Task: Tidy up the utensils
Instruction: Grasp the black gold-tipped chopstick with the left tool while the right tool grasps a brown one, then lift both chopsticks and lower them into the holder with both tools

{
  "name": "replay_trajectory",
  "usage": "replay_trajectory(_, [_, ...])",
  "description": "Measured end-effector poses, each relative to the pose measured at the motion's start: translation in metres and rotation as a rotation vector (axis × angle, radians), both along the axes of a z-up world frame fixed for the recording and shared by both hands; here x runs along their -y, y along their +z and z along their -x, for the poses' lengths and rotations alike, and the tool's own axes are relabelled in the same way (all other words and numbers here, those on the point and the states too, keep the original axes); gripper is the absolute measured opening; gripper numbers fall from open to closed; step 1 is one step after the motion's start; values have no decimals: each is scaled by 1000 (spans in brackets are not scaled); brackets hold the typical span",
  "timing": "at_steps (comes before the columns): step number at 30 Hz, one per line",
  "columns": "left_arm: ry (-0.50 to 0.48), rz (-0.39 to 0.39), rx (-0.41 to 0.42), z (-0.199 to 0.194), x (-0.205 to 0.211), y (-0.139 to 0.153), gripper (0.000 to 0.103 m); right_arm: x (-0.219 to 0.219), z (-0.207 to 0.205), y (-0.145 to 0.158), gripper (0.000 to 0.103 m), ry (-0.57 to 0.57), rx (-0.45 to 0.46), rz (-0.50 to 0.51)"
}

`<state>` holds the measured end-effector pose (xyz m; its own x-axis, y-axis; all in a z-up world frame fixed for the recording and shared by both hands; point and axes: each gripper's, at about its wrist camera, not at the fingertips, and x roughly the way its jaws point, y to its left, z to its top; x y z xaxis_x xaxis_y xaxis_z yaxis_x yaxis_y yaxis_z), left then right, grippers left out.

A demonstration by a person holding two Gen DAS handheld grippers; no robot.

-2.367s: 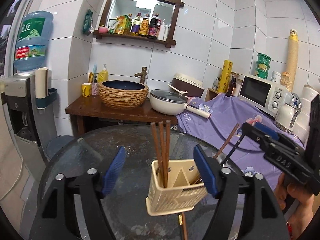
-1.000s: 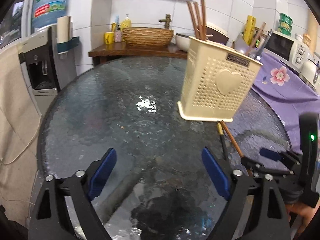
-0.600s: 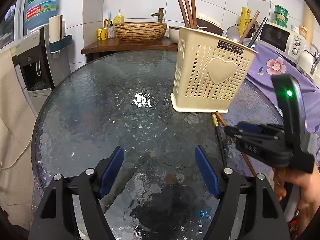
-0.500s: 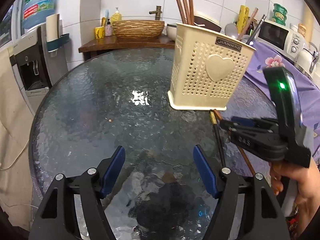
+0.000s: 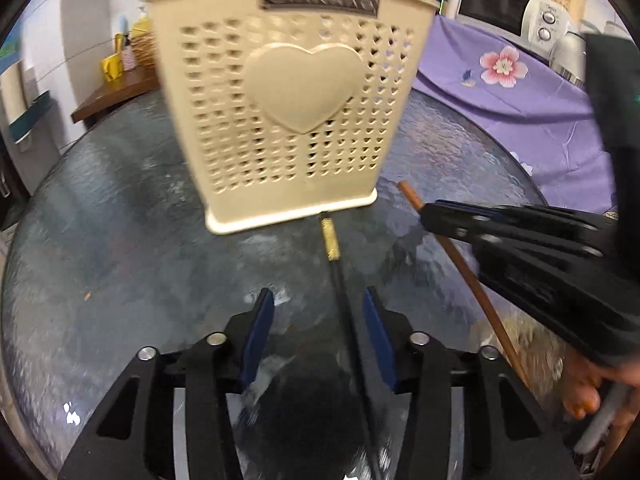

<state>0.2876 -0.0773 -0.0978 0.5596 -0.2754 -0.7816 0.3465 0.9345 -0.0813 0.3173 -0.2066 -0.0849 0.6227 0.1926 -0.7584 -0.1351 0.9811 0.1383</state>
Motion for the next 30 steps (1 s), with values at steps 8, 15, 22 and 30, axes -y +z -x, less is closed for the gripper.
replay_trajectory(8, [4, -41, -21, -29, 25, -4, 24, 3, 15, 10, 7, -6, 36, -6])
replay_trajectory(15, [9, -81, -6, -43, 37, -4, 8, 10, 11, 1, 10, 9, -13, -56])
replay_trajectory(22, [49, -39, -5, -33, 20, -5, 7, 6, 10, -18, 31, 16, -51, -53])
replay_trajectory(30, [69, -1, -25, -27, 3, -4, 7, -20, 4, -25, 28, 67, -36, 93])
